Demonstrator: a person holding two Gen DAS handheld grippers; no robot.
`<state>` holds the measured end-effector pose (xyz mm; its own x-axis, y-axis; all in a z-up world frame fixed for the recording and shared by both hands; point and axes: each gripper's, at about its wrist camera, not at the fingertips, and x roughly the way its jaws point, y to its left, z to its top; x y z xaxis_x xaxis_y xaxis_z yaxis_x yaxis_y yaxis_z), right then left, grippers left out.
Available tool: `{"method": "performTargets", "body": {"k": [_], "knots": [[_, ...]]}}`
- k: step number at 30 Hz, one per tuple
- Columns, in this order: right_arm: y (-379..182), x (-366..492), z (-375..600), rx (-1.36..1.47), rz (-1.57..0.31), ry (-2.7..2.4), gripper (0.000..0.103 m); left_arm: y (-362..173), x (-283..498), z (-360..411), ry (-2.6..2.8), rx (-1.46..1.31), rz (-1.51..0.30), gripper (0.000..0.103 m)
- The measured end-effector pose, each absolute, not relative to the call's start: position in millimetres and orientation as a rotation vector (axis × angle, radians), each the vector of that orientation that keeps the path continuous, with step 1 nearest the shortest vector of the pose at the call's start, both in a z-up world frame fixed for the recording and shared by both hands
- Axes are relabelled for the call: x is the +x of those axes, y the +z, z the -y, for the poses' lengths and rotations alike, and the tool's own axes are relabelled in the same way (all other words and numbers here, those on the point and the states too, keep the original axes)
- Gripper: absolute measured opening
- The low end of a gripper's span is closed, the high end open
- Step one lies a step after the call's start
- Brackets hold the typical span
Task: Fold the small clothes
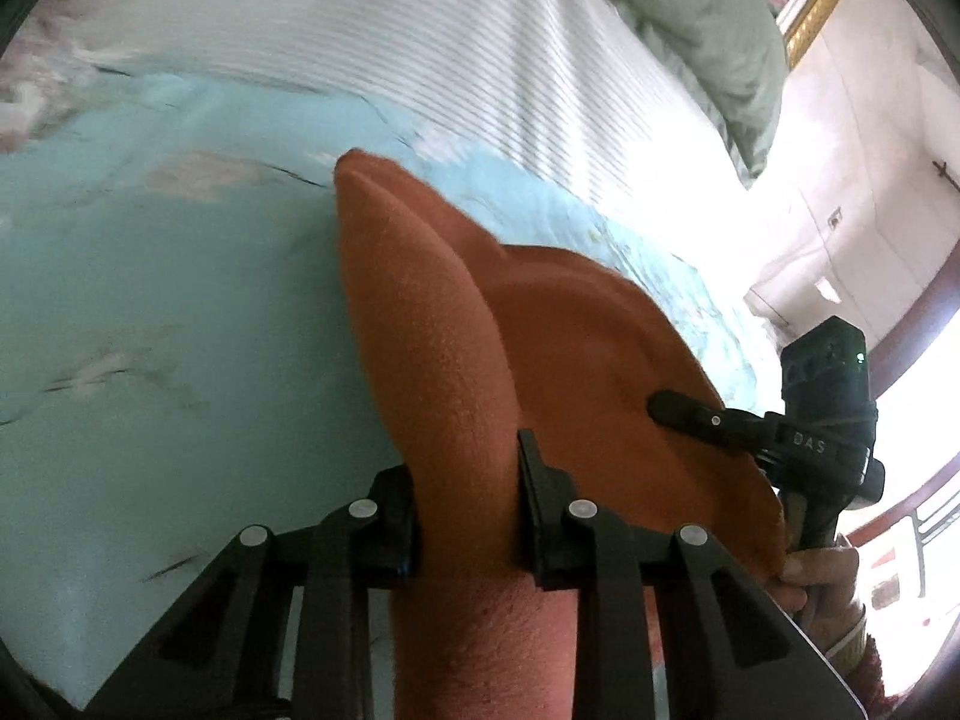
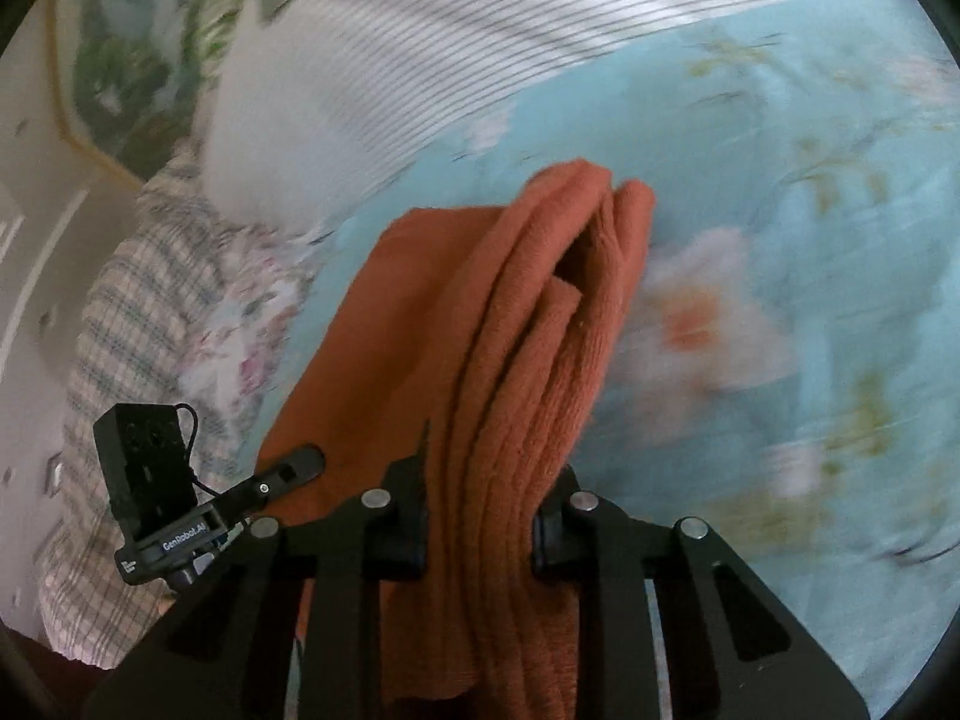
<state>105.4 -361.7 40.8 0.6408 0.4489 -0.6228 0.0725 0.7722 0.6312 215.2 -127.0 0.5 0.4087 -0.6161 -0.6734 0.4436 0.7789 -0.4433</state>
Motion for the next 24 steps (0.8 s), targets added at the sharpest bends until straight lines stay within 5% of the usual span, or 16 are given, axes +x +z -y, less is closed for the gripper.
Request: {"method": "performTargets", "body": {"k": [6,12,17,24], "knots": [[38.3,121.4,277.7,0.598,-0.867,0.366,0.025,16.4,180.0,28.0,-0.578,-0.209,-0.888,0.026],[-4.1,126.2,243.9,0.591,-0.965,0.352,0.025,-30.6,178.9,-8.8,-0.507,-0.245,-1.003,0.027],[-20.9,117.4,249.3,0.648,-0.990,0.295,0.036,-46.1,168.6,-23.1,-0.476,-0.238,-1.029,0.045],[8.7,102.3,257.3,0.578,-0.957,0.178,0.047,-30.8,148.1,-42.7,-0.415,-0.221,-0.983,0.050]]}}
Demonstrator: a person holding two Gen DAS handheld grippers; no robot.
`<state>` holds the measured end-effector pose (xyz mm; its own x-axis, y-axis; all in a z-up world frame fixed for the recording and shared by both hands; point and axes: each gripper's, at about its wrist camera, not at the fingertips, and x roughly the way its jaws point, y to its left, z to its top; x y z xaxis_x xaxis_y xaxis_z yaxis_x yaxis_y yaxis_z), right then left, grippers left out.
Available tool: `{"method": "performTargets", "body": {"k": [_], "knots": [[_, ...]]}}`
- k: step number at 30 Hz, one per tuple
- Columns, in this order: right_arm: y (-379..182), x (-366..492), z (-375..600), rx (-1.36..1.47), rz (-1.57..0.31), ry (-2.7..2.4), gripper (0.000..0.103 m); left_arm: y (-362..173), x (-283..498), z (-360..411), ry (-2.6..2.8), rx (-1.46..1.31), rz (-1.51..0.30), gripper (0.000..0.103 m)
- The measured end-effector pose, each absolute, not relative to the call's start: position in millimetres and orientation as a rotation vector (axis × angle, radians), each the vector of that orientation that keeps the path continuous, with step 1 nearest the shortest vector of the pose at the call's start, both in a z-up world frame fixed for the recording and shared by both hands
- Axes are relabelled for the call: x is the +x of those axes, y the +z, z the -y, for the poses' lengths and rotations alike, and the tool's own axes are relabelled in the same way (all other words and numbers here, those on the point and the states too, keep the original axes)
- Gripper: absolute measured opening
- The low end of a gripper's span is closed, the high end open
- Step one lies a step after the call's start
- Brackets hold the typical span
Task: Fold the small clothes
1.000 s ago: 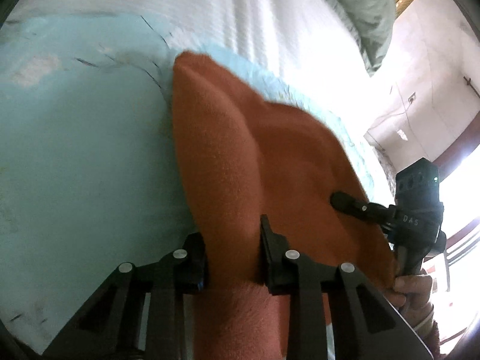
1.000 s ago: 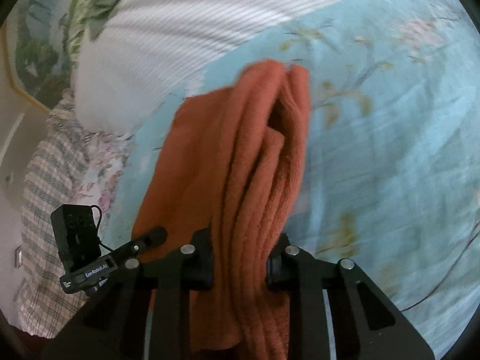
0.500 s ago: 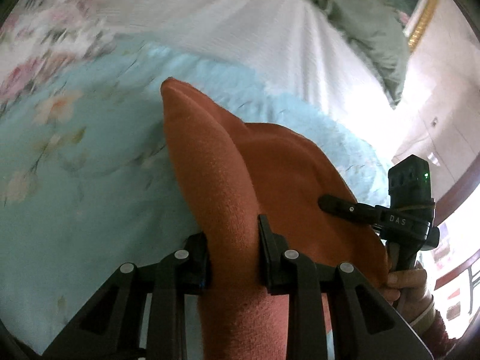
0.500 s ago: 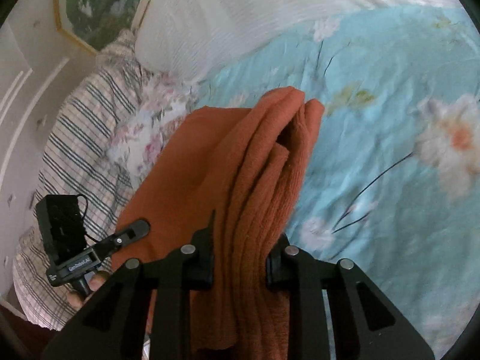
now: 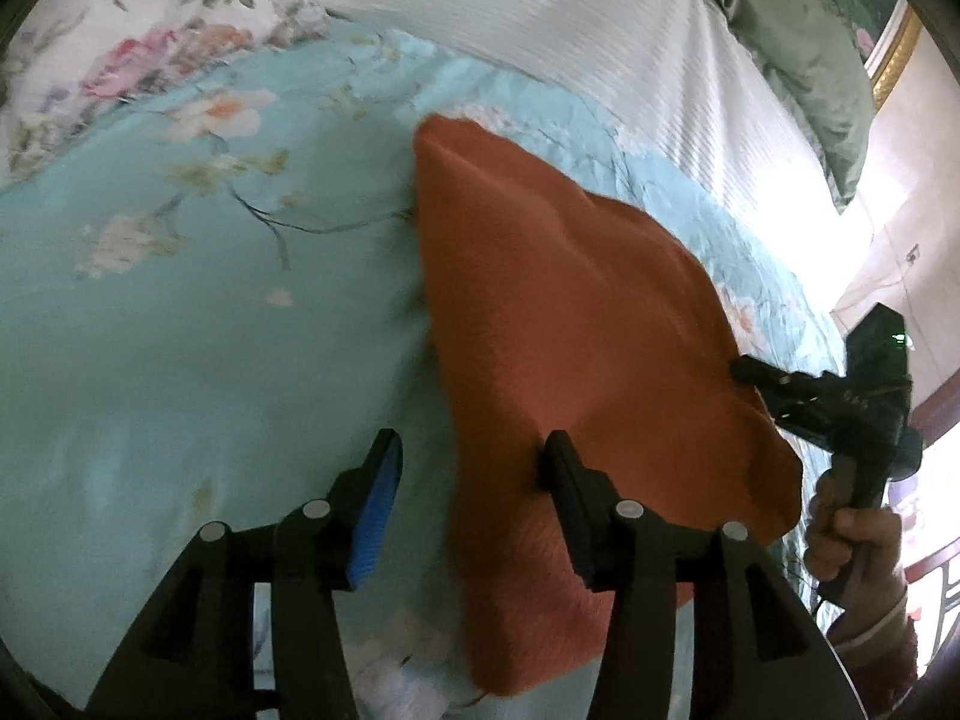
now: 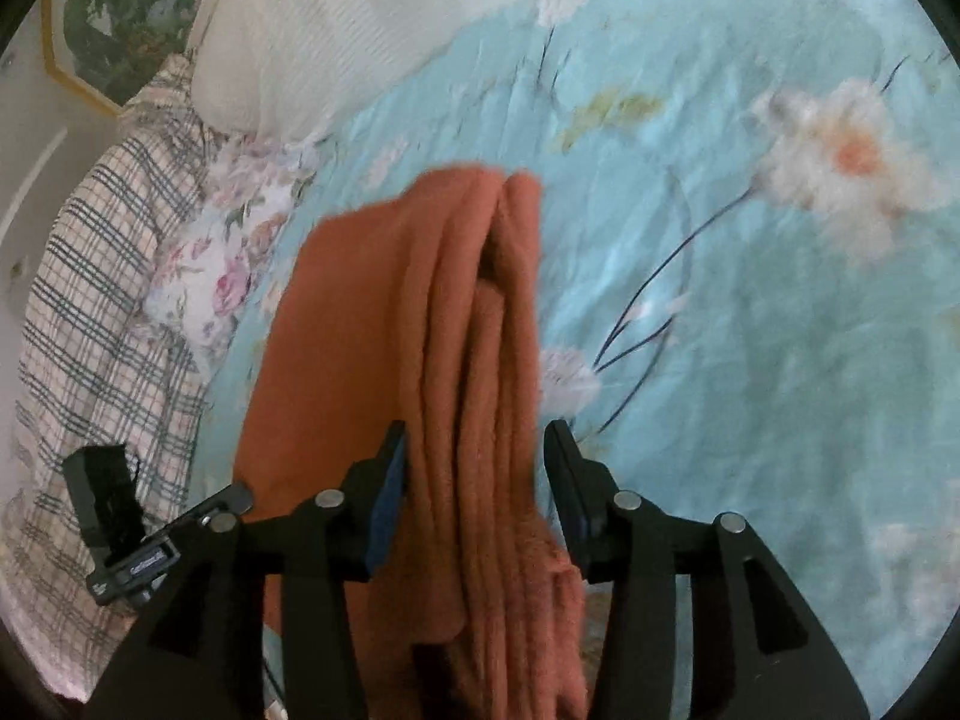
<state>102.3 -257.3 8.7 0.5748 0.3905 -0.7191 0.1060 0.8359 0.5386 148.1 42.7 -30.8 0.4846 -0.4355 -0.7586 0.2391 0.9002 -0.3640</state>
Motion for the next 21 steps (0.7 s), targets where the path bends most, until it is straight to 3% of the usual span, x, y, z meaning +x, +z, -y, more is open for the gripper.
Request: {"method": "performTargets", "body": {"k": [5,12,14,15,16,21], "knots": [[44.6,103.0,256.8,0.522,-0.851,0.153,0.047,-12.5,130.8,-47.4,-0.435,-0.189,-0.928,0.048],[39.0,142.9,230.6,0.420,-0.915,0.154,0.046,-6.2,124.4,-34.3,-0.479,-0.154,-0.915,0.046],[29.4,152.0,229.3,0.416,-0.944,0.144,0.036,-6.0,123.1,-32.0,-0.501,-0.166,-0.916,0.045],[25.7,155.6,228.9,0.414,-0.959,0.145,0.019,-4.6,122.3,-31.3,-0.523,-0.181,-0.914,0.044],[24.5,155.9,229.6,0.410,-0.964,0.143,0.012,-3.0,121.8,-30.5,-0.547,-0.193,-0.911,0.044],[61.3,138.6,242.4,0.439,-0.828,0.167,0.011,7.3,117.9,-16.3,-0.624,-0.165,-0.888,0.044]]}}
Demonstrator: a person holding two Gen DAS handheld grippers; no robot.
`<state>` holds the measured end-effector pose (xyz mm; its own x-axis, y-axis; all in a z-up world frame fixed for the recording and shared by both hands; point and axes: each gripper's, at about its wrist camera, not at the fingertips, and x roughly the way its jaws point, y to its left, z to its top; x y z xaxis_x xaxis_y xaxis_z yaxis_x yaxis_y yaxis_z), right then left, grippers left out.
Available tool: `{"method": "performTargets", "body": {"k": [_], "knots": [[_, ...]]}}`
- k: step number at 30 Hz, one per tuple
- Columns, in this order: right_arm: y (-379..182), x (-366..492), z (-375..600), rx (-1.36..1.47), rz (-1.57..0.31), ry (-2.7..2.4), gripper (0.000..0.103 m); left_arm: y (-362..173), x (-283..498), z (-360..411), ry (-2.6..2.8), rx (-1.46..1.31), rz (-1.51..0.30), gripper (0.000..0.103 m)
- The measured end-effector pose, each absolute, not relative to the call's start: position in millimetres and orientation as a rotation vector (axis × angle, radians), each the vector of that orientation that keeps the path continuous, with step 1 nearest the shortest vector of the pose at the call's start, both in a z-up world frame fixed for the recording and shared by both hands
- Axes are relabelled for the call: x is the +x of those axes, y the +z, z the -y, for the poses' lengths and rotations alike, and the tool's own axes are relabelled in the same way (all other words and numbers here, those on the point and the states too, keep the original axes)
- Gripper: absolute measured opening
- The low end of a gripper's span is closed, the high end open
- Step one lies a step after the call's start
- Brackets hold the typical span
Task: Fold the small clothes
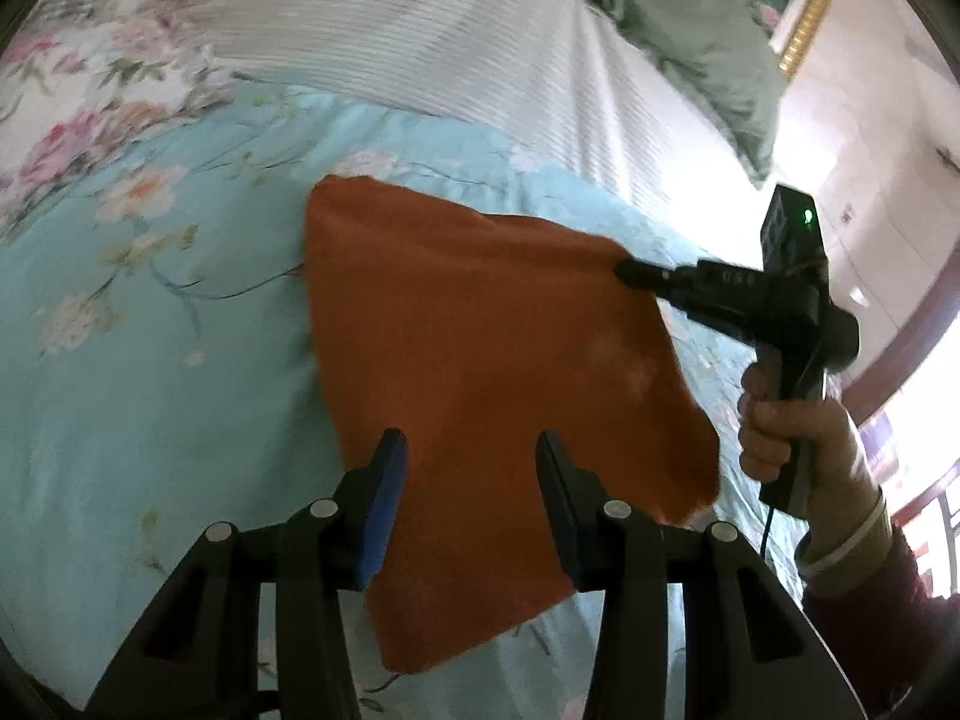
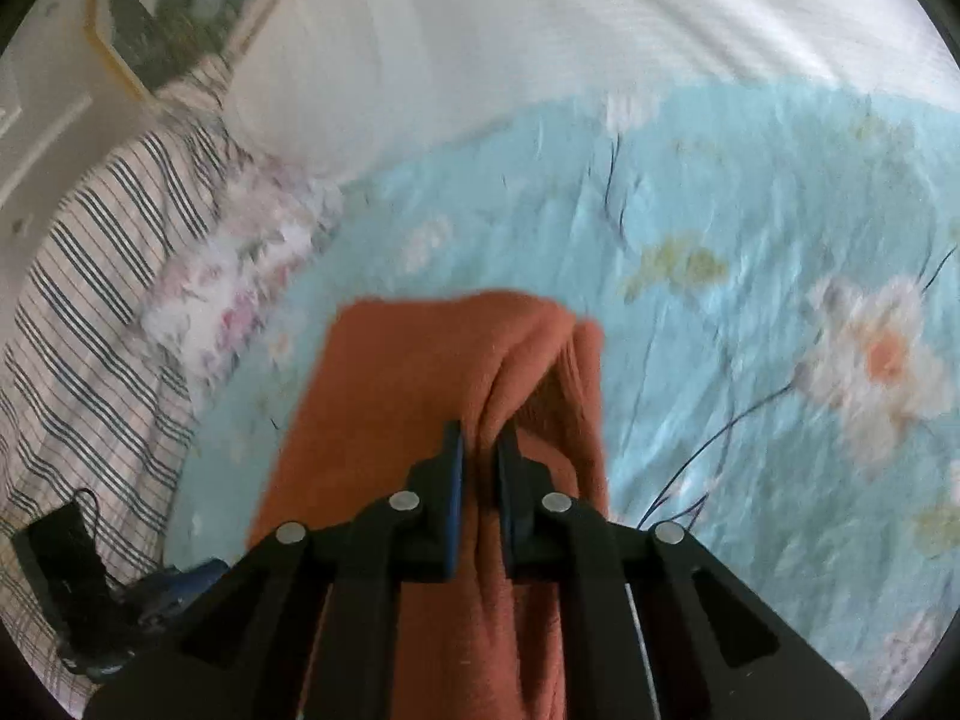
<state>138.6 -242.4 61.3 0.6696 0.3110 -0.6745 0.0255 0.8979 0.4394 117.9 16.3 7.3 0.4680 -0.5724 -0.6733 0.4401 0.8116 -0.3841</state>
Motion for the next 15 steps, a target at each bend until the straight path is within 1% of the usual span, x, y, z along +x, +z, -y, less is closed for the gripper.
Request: {"method": "performTargets", "body": {"k": [2,5,6,8,9,12,15], "knots": [[59.2,137.4,248.8,0.423,-0.835,0.133,0.011,1.1,119.4,-6.3,-0.656,-0.149,-0.908,0.044],[26.5,145.6,261.1,0.485,-0.923,0.133,0.011,-18.5,124.4,5.7,-0.639,-0.124,-0.961,0.044],[14.2,146.9,264.5,0.518,-0.944,0.138,0.012,-24.0,125.1,6.8,-0.637,-0.126,-0.974,0.044],[2.7,144.7,268.2,0.548,-0.953,0.123,0.018,-28.9,125.7,6.4,-0.626,-0.130,-0.983,0.044],[2.6,142.5,270.2,0.566,-0.948,0.122,0.020,-28.1,125.8,5.8,-0.628,-0.130,-0.985,0.044],[21.7,132.5,272.1,0.565,-0.920,0.075,0.020,-16.0,129.9,1.3,-0.633,-0.138,-0.977,0.043],[51.6,123.2,256.9,0.562,-0.825,0.110,0.020,-0.9,141.9,-3.1,-0.609,-0.157,-0.927,0.043]]}}
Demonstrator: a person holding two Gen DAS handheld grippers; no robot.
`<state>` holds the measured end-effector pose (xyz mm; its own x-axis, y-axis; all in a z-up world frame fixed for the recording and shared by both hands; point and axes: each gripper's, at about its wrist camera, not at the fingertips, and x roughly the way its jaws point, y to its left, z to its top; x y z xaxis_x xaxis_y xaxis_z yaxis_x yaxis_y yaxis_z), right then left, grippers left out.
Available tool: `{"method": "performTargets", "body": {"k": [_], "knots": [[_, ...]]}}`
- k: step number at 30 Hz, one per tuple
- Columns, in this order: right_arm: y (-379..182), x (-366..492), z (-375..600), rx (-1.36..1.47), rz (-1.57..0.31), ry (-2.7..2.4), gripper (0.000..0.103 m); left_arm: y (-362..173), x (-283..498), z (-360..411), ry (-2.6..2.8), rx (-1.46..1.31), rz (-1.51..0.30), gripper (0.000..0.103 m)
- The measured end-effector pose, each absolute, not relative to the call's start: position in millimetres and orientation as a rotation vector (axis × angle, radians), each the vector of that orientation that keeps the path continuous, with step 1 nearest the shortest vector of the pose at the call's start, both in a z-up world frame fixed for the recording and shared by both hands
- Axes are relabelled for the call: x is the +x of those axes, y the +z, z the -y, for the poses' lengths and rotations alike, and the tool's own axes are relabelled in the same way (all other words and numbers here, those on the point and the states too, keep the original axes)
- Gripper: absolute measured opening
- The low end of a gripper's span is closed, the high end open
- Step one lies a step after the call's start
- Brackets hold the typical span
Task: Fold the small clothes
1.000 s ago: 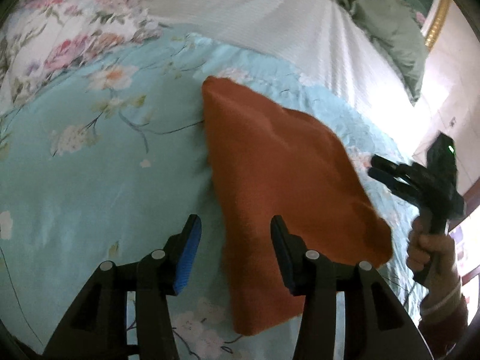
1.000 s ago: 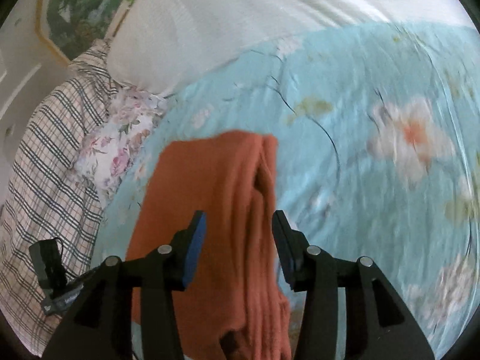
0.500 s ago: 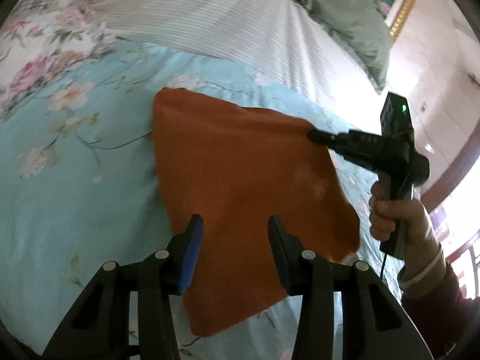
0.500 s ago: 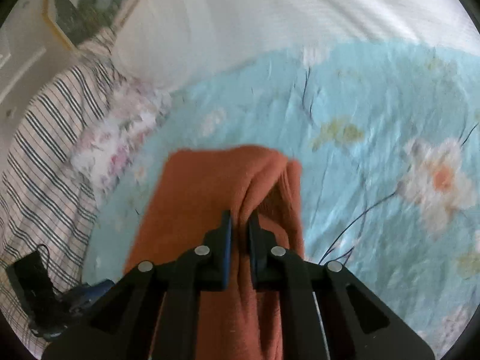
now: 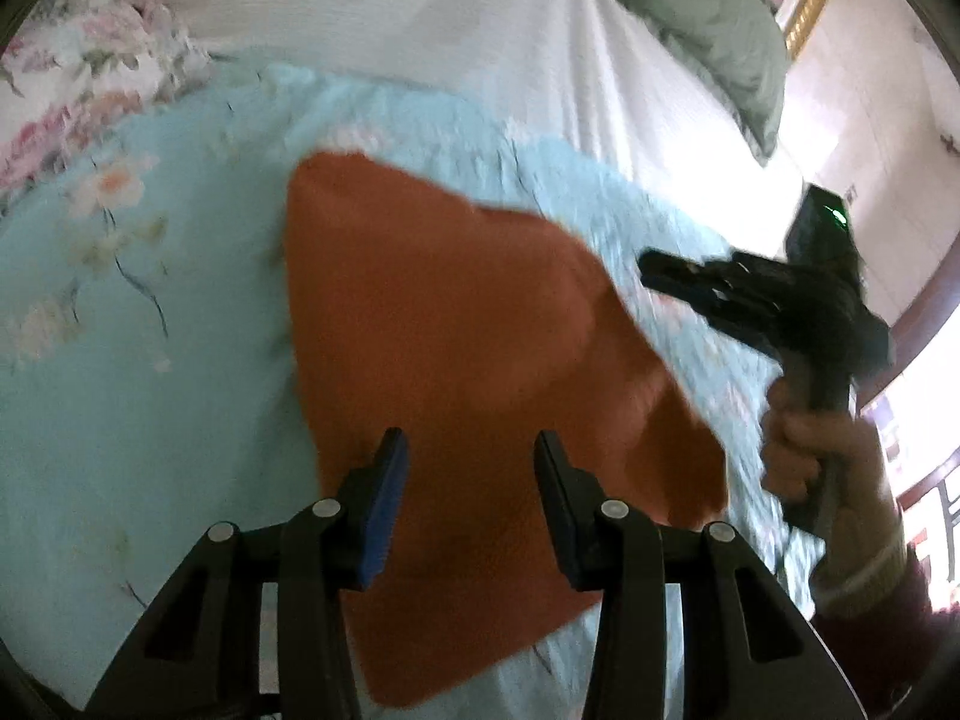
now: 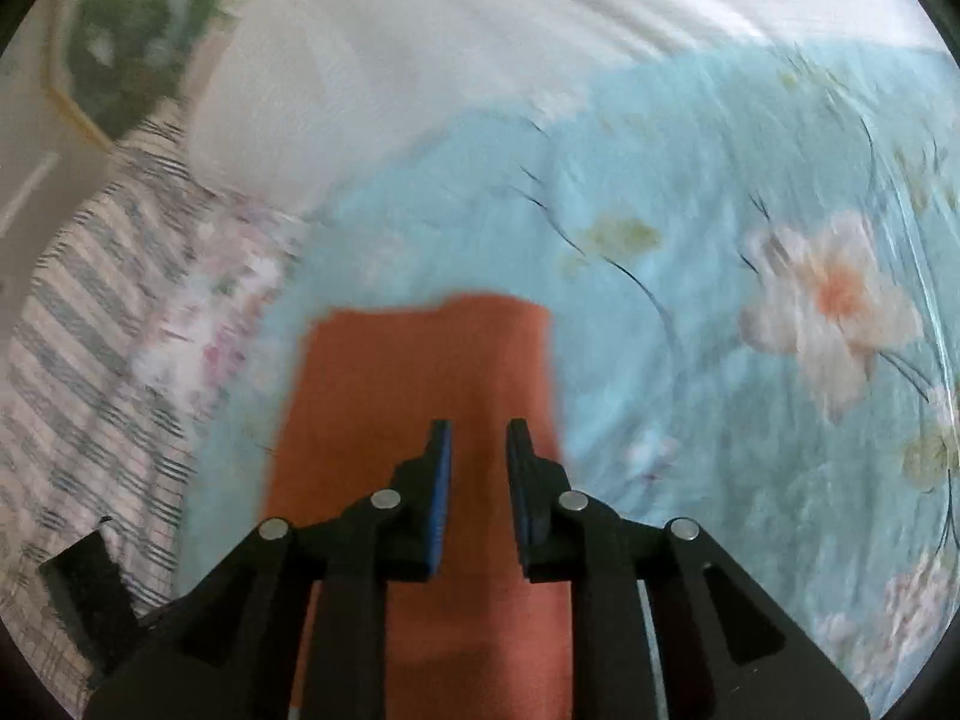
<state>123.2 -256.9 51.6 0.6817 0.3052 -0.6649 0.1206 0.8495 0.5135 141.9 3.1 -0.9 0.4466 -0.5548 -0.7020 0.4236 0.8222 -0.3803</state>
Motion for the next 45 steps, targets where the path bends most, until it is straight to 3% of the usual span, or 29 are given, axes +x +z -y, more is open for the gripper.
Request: {"method": "performTargets", "body": {"k": [6,8,10,16,24,33,39,45], "knots": [[36.3,151.2,220.5,0.549,-0.882,0.163,0.020,-14.2,194.6,6.2,-0.535,-0.186,-0.974,0.042],[14.9,162.2,228.9,0.548,-0.929,0.084,0.018,-36.0,211.7,12.5,-0.496,-0.163,-1.048,0.030],[-2.7,166.0,242.0,0.592,-0.941,0.080,0.000,-40.8,214.7,13.8,-0.497,-0.157,-1.038,0.029],[0.0,160.0,252.7,0.571,-0.928,0.082,0.000,-28.1,199.3,12.0,-0.494,-0.144,-1.024,0.030],[34.7,106.2,225.4,0.532,-0.882,0.138,0.004,-8.7,119.1,0.6,-0.593,-0.110,-0.976,0.030],[0.0,60.9,227.1,0.540,-0.923,0.083,0.003,-39.1,78.5,-6.4,-0.558,-0.050,-1.036,0.030],[13.4,48.3,220.1,0.493,-0.906,0.036,0.004,-35.6,67.1,-9.8,-0.538,-0.059,-1.020,0.031],[20.9,28.1,196.1,0.378,-0.916,0.062,0.004,-35.7,59.2,-14.0,-0.521,-0.066,-1.012,0.039]]}}
